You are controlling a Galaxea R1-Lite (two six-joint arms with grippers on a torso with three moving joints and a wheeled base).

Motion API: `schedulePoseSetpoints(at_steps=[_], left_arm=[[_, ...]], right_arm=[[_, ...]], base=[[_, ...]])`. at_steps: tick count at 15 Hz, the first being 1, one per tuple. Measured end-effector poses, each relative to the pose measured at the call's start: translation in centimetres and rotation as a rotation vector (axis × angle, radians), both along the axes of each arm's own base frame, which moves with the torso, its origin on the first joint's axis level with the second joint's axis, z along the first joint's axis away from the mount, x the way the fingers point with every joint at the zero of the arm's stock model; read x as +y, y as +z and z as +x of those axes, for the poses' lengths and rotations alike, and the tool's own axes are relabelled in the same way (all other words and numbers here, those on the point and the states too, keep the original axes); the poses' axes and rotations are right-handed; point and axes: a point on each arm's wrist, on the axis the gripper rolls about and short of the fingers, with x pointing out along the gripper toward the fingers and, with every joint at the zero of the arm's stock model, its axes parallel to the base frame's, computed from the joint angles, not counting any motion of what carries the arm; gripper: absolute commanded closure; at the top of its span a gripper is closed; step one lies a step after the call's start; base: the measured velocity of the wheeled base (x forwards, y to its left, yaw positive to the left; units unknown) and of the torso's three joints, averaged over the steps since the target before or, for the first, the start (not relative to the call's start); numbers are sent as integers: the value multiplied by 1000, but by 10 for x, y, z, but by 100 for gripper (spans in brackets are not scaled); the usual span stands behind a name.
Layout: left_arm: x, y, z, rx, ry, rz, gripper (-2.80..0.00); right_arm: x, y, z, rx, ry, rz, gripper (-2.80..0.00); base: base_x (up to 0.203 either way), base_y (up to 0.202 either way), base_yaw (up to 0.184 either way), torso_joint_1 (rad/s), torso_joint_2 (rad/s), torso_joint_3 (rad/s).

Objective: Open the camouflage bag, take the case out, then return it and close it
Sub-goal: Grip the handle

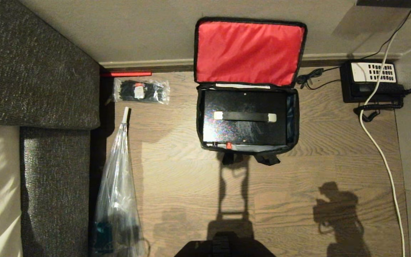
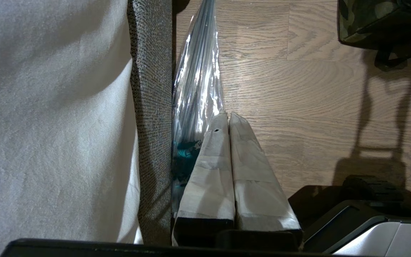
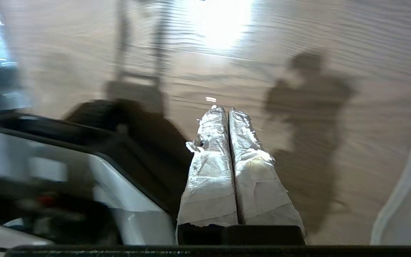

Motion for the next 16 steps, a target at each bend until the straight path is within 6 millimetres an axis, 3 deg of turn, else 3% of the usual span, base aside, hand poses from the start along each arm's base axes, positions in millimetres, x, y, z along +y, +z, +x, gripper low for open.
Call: schedulePoseSetpoints(at_steps=[3, 5, 8, 16], left_arm=[[0, 0, 0, 0, 0, -3, 0], [0, 0, 0, 0, 0, -1, 0], [0, 0, 0, 0, 0, -3, 0], [0, 0, 0, 0, 0, -2, 0]], right_arm=[[-3, -33, -18, -72, -166, -1, 0], [-4, -41, -25, -178, -206, 14, 0], [-5, -43, -33, -277, -214, 96, 0], [-5, -44, -36, -314, -215, 125, 0]], base=[[0, 0, 0, 0, 0, 0], [0, 0, 0, 0, 0, 0], [0, 0, 0, 0, 0, 0], [0, 0, 0, 0, 0, 0]])
